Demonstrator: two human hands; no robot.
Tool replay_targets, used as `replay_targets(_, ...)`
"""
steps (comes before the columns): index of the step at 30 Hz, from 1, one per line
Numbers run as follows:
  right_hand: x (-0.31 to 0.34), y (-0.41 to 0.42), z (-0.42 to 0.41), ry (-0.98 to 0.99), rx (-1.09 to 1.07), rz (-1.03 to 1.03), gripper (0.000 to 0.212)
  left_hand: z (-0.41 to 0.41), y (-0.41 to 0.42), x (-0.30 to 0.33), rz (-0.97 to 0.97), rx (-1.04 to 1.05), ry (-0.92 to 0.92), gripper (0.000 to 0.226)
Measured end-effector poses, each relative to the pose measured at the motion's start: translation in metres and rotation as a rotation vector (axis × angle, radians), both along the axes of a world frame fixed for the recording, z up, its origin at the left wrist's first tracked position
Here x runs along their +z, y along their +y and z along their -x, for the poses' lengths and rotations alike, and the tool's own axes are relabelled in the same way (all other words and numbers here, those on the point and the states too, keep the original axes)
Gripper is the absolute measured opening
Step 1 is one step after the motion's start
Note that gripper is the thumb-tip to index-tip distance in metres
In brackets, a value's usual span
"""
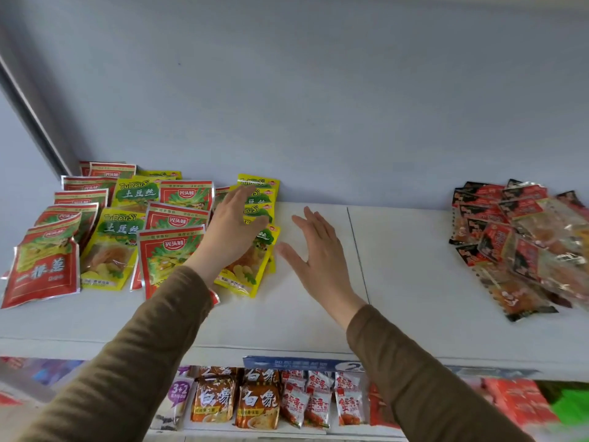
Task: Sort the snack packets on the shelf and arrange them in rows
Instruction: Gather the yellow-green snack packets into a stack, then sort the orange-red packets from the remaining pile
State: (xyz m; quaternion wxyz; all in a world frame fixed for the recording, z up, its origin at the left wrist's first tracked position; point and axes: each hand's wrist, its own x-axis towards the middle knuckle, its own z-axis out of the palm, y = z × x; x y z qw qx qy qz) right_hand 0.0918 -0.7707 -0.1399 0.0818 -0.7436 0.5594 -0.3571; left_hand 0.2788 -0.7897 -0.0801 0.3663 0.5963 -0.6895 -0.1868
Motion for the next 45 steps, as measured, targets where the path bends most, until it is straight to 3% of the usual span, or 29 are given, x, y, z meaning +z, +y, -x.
replay_targets(5, 0.01, 0.002, 0.059, 0.023, -0.063, -0.036, 0.065, 0.047, 0.006, 0.005, 0.075, -0.024, -0.094, 0.063)
replay_targets(16, 0.03, 0.031, 0.25, 0.246, -0.11, -0.058, 0.067, 0.236, 0.025, -0.017, -0.049, -0.169, -0.186, 0.074)
replay_targets(22, 0.03, 0.04, 0.327, 0.267, -0.119, -0.096, 0.066, 0.312, 0.033, -0.021, -0.069, -0.237, -0.187, 0.077)
replay_targets(37, 0.033, 0.032, 0.442, 0.268, -0.207, -0.166, 0.065, 0.399, 0.012, -0.037, -0.137, -0.332, -0.252, 0.083)
replay_targets(41, 0.027, 0.021, 0.475, 0.21, -0.175, -0.291, 0.065, 0.416, 0.004, -0.051, -0.267, -0.3, -0.271, 0.093)
replay_targets(45, 0.018, 0.008, 0.498, 0.286, -0.013, -0.368, 0.077, 0.438, -0.001, -0.065, -0.387, -0.171, -0.228, 0.113)
